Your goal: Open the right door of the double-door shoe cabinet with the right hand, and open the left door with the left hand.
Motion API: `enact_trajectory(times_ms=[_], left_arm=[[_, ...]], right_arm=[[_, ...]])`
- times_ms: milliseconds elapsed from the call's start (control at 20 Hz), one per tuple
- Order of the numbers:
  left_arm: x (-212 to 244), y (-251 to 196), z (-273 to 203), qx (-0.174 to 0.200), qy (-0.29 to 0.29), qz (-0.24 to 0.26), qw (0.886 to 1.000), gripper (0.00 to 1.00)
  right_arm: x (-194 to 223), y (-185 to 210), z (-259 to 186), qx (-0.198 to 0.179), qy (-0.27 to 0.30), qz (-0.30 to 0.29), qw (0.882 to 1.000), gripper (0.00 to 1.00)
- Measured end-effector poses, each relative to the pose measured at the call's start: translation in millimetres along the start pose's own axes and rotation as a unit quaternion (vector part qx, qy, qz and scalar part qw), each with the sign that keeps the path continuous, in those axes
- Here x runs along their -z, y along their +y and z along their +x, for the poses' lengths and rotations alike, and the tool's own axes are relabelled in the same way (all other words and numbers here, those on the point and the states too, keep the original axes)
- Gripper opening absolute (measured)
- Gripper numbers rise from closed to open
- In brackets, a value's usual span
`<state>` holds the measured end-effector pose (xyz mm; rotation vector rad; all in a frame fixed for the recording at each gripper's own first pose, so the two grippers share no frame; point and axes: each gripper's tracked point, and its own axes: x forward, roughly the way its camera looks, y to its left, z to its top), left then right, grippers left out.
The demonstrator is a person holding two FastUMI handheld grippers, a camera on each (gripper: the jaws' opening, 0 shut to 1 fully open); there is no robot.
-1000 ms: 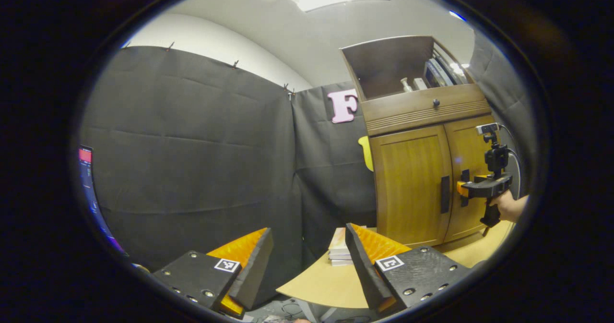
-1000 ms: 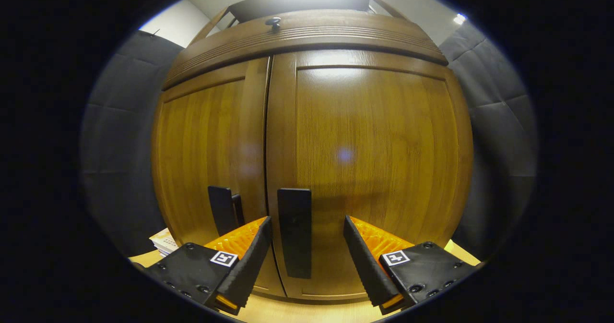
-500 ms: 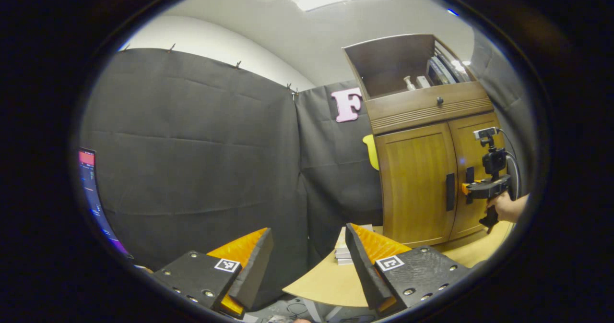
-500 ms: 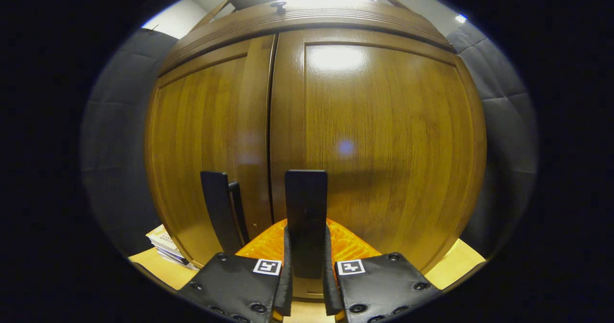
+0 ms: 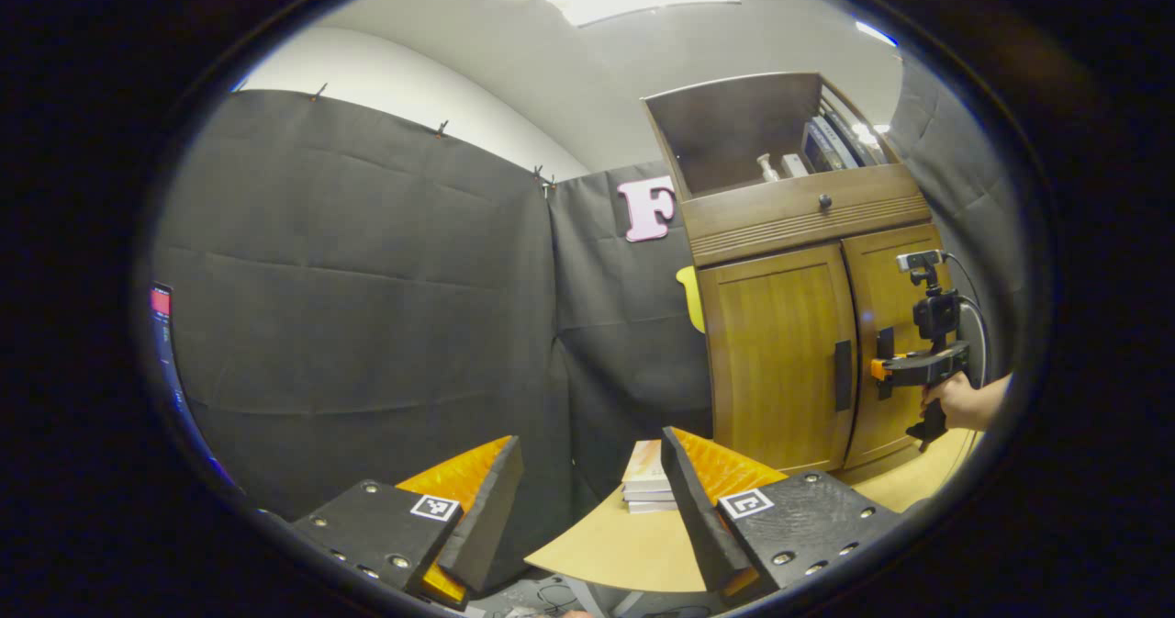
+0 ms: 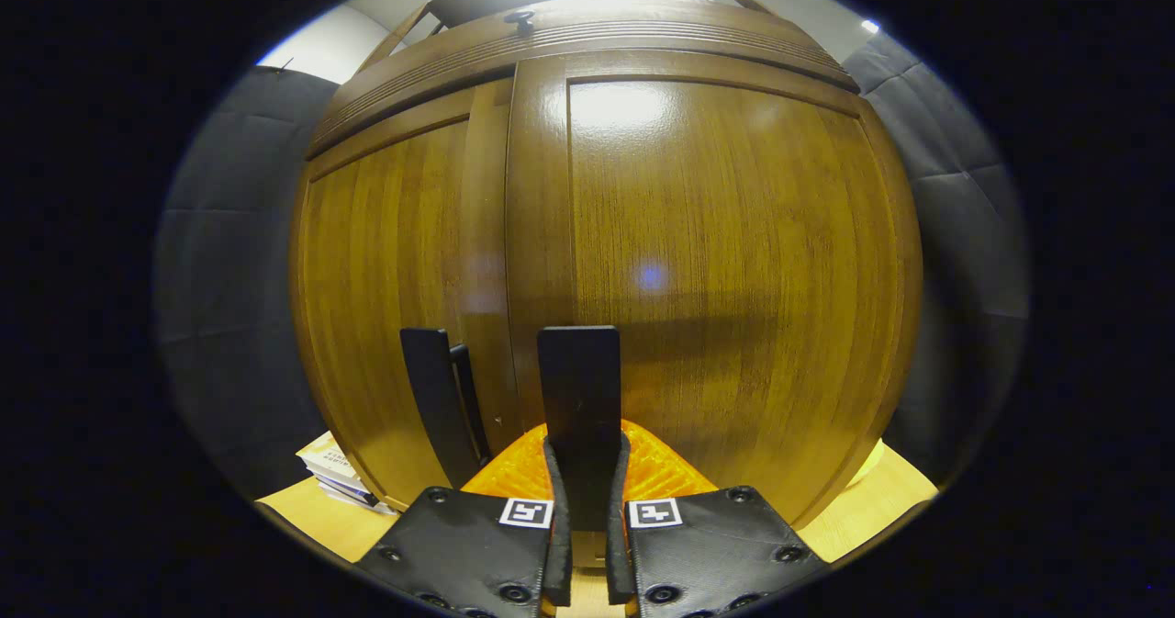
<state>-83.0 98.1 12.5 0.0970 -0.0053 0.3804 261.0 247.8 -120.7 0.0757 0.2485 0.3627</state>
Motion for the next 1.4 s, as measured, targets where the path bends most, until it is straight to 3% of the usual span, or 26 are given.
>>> enact_trajectory(times_ms=[800,1400], left_arm=[[-1.7,-61.5,9.9,0.080,-0.016,-0.017,0.997,0.87],[-3.8,-108.9,28.3,0.141,-0.025,-0.026,0.989,0.89]], right_arm=[[0.0,-8.3,-62.1,-0.037,0.008,0.003,0.999,0.16],[-5.0,-29.9,-103.0,-0.041,0.009,0.000,0.999,0.14]])
